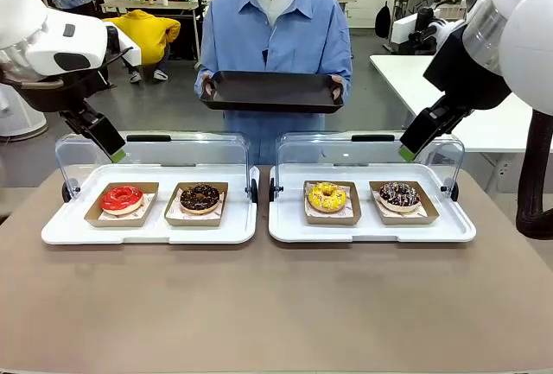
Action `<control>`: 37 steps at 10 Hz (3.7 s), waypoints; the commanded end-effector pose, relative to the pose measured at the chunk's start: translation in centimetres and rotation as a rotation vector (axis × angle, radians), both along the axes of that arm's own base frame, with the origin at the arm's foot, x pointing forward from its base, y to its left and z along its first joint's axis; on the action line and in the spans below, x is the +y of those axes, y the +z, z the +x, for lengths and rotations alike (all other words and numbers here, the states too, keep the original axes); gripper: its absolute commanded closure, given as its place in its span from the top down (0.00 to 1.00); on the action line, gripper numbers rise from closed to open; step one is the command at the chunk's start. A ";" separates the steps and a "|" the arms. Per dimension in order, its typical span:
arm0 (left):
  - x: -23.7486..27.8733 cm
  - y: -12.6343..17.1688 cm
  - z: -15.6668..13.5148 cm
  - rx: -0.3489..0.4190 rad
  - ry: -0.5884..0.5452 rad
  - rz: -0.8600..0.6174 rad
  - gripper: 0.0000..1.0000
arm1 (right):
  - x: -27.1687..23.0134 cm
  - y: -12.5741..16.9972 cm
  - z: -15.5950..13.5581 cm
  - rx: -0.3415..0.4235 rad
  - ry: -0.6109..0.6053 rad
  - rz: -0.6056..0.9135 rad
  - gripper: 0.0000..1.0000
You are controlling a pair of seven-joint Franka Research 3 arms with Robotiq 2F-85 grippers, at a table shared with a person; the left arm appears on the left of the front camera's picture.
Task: Provide the desired donut to the person.
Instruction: Pick up and lift the Paper togo box containing the Donut pointed at by the person.
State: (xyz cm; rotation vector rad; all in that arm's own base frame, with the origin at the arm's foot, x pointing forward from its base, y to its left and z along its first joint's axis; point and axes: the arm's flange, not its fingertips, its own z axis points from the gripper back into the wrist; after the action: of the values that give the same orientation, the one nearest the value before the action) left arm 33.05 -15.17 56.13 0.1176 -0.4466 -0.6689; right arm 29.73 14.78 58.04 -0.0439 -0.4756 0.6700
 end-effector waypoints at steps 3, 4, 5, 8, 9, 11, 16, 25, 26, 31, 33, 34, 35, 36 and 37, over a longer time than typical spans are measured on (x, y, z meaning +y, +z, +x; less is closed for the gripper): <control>0.1 -0.4 0.3 0.003 -0.017 -0.026 1.00 | -0.1 -0.6 0.4 -0.005 0.004 0.008 1.00; 0.1 -0.4 0.3 0.003 -0.017 -0.026 1.00 | -0.1 -0.6 0.4 -0.005 0.004 0.008 1.00; 0.0 -0.3 0.2 0.008 -0.001 -0.002 1.00 | -0.1 -0.2 0.1 0.005 -0.001 -0.001 1.00; 4.3 1.4 0.3 0.248 -0.425 -0.379 1.00 | -6.4 0.4 0.9 0.106 0.333 0.285 1.00; 6.1 1.9 0.5 0.251 -0.560 -0.447 1.00 | -9.3 0.6 1.4 0.071 0.466 0.397 1.00; 9.4 2.2 1.1 0.232 -0.797 -0.556 1.00 | -14.7 0.2 2.8 -0.002 0.630 0.545 1.00; 19.8 1.7 2.9 -0.139 -1.075 -0.817 1.00 | -25.5 -2.2 6.9 -0.082 0.700 0.940 1.00; 31.2 -2.4 6.6 -0.293 -0.744 -0.941 1.00 | -31.2 -4.9 6.6 -0.172 0.671 0.874 1.00; 31.9 -2.8 6.8 -0.284 -0.705 -0.936 1.00 | -31.3 -4.9 6.4 -0.177 0.666 0.868 1.00; 33.2 -3.7 6.8 -0.271 -0.587 -0.919 1.00 | -31.2 -4.9 6.4 -0.178 0.650 0.848 1.00; 32.4 -3.4 6.6 -0.255 -0.575 -0.887 1.00 | -30.5 -4.6 6.3 -0.183 0.661 0.827 1.00; 33.9 -4.1 6.7 -0.259 -0.617 -0.909 1.00 | -31.3 -4.6 6.5 -0.165 0.648 0.853 1.00; 33.9 -4.1 6.7 -0.259 -0.617 -0.909 1.00 | -31.3 -4.6 6.5 -0.165 0.648 0.853 1.00; 33.9 -4.1 6.7 -0.259 -0.617 -0.909 1.00 | -31.3 -4.6 6.5 -0.165 0.648 0.853 1.00; 33.9 -4.1 6.7 -0.259 -0.617 -0.909 1.00 | -31.3 -4.6 6.5 -0.165 0.648 0.853 1.00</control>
State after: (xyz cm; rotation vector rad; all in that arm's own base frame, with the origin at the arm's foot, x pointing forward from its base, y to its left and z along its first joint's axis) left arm 39.99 18.38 52.12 -0.8284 -1.0079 -0.9861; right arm 36.19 -16.48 53.42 0.8943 -0.9161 1.0480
